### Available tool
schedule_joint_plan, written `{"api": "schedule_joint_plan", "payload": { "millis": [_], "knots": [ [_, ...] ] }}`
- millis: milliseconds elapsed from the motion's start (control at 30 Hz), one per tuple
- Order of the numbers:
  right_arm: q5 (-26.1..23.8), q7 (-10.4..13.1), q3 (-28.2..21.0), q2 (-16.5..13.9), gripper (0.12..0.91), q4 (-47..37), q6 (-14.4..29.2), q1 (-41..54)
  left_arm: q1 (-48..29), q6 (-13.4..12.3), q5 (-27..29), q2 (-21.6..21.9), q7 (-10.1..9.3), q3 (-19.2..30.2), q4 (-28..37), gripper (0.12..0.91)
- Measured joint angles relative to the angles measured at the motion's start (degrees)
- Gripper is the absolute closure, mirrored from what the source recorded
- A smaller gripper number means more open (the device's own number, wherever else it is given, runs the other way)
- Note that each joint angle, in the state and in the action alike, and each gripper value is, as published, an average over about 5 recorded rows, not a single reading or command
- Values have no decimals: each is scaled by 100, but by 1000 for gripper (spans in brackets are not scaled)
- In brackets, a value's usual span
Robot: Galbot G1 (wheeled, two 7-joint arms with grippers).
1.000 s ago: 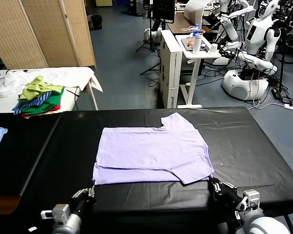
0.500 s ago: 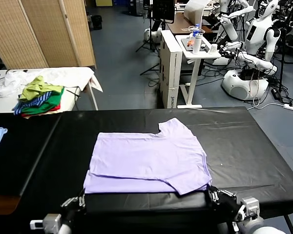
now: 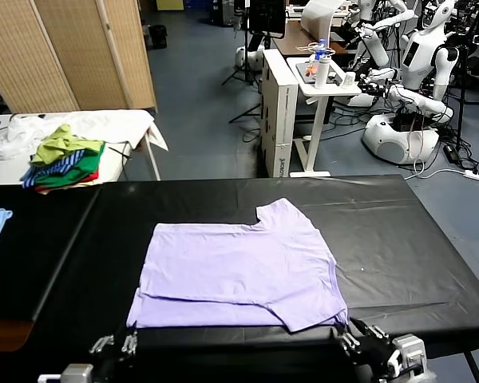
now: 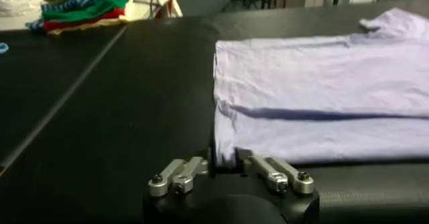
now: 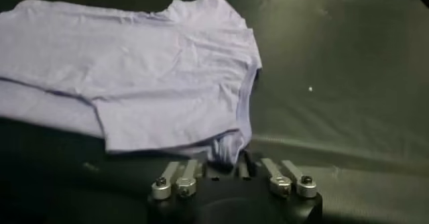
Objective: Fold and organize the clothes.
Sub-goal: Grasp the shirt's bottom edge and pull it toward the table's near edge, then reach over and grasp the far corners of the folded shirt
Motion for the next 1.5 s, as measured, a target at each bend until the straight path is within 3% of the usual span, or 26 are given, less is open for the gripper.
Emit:
{"api": "schedule_joint_plan", "payload": {
  "millis": [100,200,400,600,800,1033,1500],
  "knots": [
    [216,-51,-178,-154,119,-271,130,613,-115,203,-386,73,-186,-56,-154,146],
    [393,-41,-480,-296,118,-713,169,1396,-400,348,-995,195,-400,-99,-216,126],
    [610,100,-1467,-436,118,-1792,100,3160,-1369,295,-1992,559,-402,-62,74,123],
    [658,178,-2581,-271,118,-2891,16,4791,-2532,476,-2693,912,-440,172,735,123],
    [534,158,-3380,55,118,-3923,1,5829,-3727,608,-3205,1267,-483,462,1559,123],
    [389,114,-3819,440,118,-4772,13,6430,-4872,624,-3185,1506,-402,888,2656,123],
    [118,-60,-4244,956,118,-5801,87,6980,-6115,608,-2612,1330,96,1626,4305,123]
  ]
}}
